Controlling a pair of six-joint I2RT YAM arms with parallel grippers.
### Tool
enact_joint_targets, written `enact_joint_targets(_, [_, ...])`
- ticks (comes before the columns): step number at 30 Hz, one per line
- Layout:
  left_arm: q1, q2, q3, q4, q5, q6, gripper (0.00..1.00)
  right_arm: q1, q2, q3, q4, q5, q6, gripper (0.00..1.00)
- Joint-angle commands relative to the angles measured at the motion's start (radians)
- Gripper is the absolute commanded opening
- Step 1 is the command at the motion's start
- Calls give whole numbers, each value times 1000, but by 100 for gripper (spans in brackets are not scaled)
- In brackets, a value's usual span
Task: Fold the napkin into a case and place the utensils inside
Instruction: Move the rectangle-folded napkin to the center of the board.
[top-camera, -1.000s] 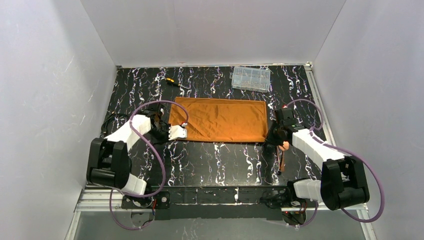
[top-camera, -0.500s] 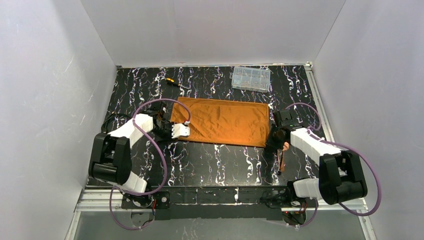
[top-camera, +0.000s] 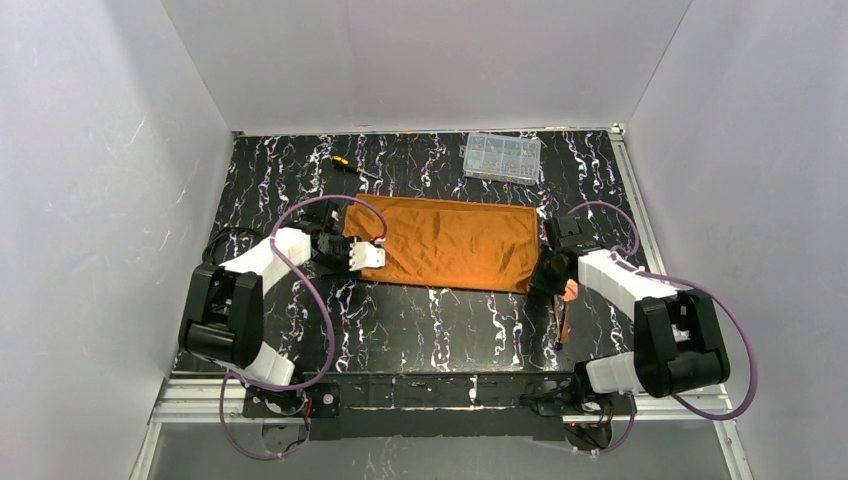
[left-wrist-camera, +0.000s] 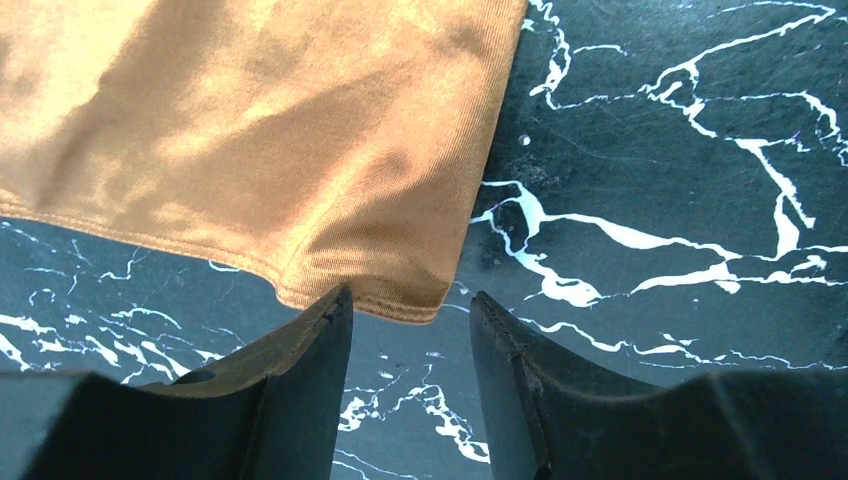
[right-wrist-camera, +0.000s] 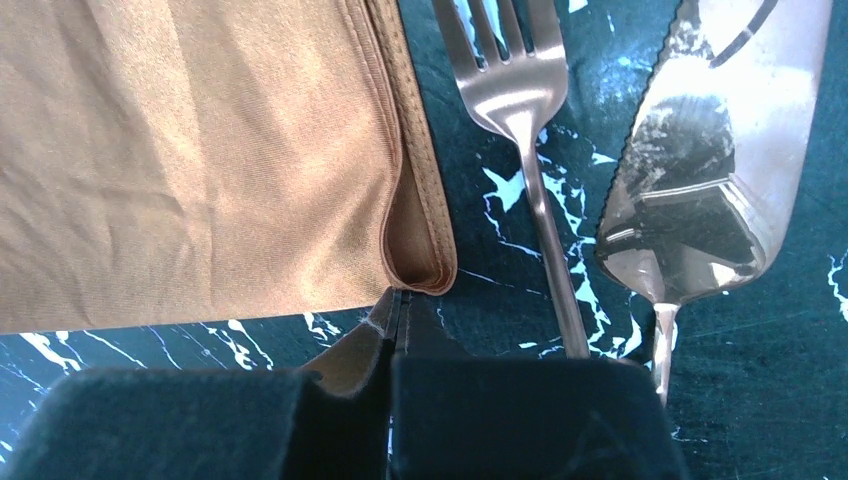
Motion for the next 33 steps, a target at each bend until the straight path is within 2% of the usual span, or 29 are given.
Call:
enact_joint_targets(1, [-20, 24, 7, -30, -1, 1, 45, 3, 16, 55, -2, -16, -12, 1])
enact_joint_targets(10, [-63, 87, 28, -58, -24, -6, 41, 3, 33, 70, -8, -26, -27, 1])
enact_joint_targets(12, [-66, 111, 36, -52, -50, -7, 29, 4, 31, 70, -15, -23, -32, 1])
enact_joint_targets(14, [-66, 129, 45, -52, -70, -16, 7, 3, 32, 72, -22, -23, -41, 1])
enact_joint_targets(15, [-66, 130, 45, -53, -79, -14, 0, 4, 30, 72, -27, -22, -45, 1])
enact_joint_targets(20, [-65, 91, 31, -104, -83, 10, 0, 3, 30, 74, -40, -27, -57, 1])
enact_joint_targets(27, [-61, 8, 56, -322, -65, 12, 0, 3, 46, 80, -46, -84, -74, 1])
enact_joint_targets(33, [-59, -40, 1, -341, -79, 14, 0, 4, -7, 54, -80, -97, -85, 1])
